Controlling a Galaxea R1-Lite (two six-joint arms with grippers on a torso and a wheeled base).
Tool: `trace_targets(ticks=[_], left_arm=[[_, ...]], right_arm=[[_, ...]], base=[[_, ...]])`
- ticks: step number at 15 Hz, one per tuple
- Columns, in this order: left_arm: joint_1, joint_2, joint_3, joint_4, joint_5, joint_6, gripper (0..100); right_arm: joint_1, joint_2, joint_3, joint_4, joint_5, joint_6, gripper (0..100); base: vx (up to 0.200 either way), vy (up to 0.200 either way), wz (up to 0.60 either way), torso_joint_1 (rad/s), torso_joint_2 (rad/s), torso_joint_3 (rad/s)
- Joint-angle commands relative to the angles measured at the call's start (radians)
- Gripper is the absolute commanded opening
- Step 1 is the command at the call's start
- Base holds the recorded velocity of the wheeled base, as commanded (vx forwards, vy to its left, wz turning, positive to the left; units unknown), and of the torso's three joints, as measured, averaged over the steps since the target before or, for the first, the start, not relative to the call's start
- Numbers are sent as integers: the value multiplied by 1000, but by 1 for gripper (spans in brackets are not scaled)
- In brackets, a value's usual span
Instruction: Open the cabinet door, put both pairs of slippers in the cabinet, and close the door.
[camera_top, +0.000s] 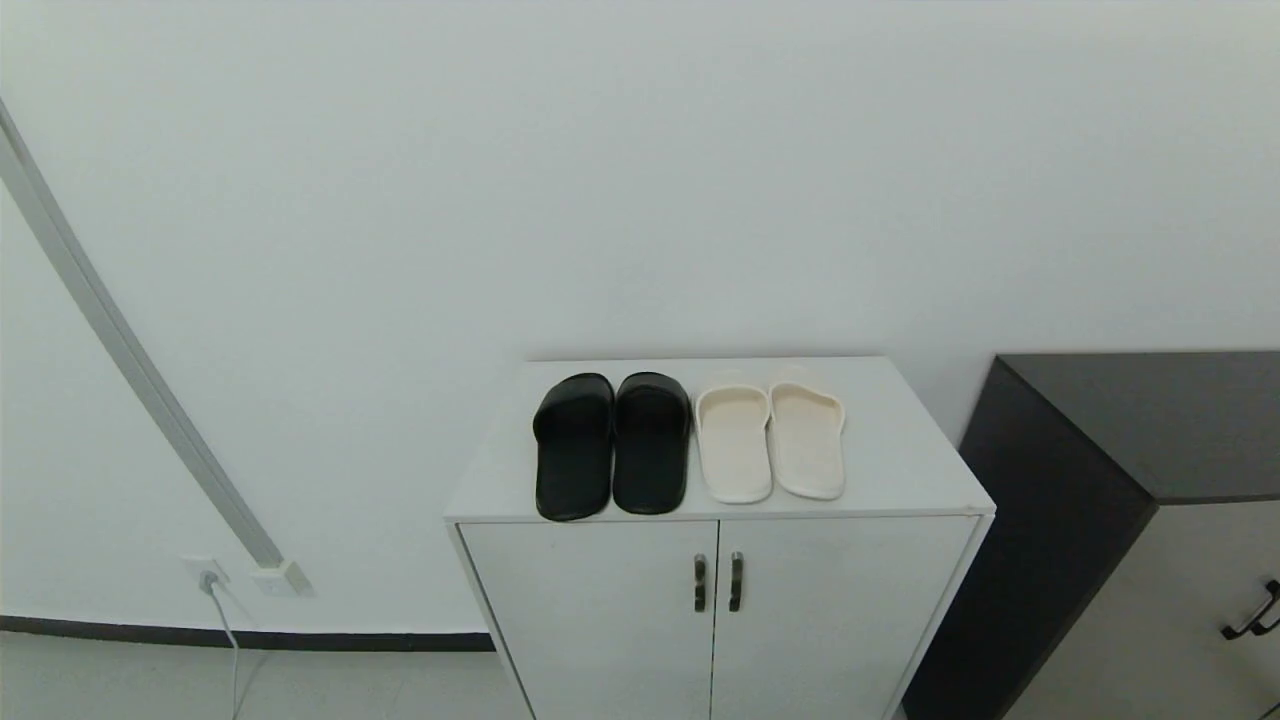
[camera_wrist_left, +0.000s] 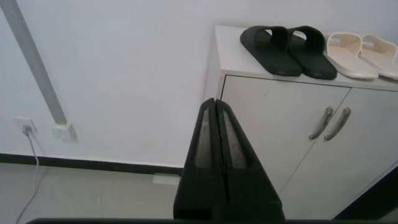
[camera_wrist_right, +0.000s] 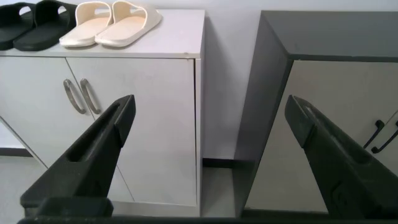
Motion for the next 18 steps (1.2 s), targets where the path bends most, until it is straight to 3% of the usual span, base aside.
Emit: trace_targets(ticks=[1, 3, 9, 16, 17, 18], left_arm=[[0, 1, 0, 0, 1, 0, 0], [0, 1, 0, 0, 1, -1, 0], [0, 0, 0, 0, 2, 0, 0], [0, 1, 0, 0, 1, 2, 0], [0, 1, 0, 0, 1, -3, 0], [0, 1, 0, 0, 1, -3, 0]], right_arm=[[0, 2, 0, 0, 0, 0, 100], [0, 2, 0, 0, -1, 0, 100], [0, 2, 0, 0, 0, 0, 100], [-2, 3, -9, -12, -37, 0, 100], [17, 120, -319, 51, -49, 114, 100], [20, 183, -420, 178, -34, 143, 100]], base=[[0, 0, 0, 0, 0, 0], [0, 0, 0, 0, 0, 0], [200, 0, 0, 2, -2, 3], [0, 0, 0, 0, 0, 0], [0, 0, 0, 0, 0, 0], [0, 0, 0, 0, 0, 0]])
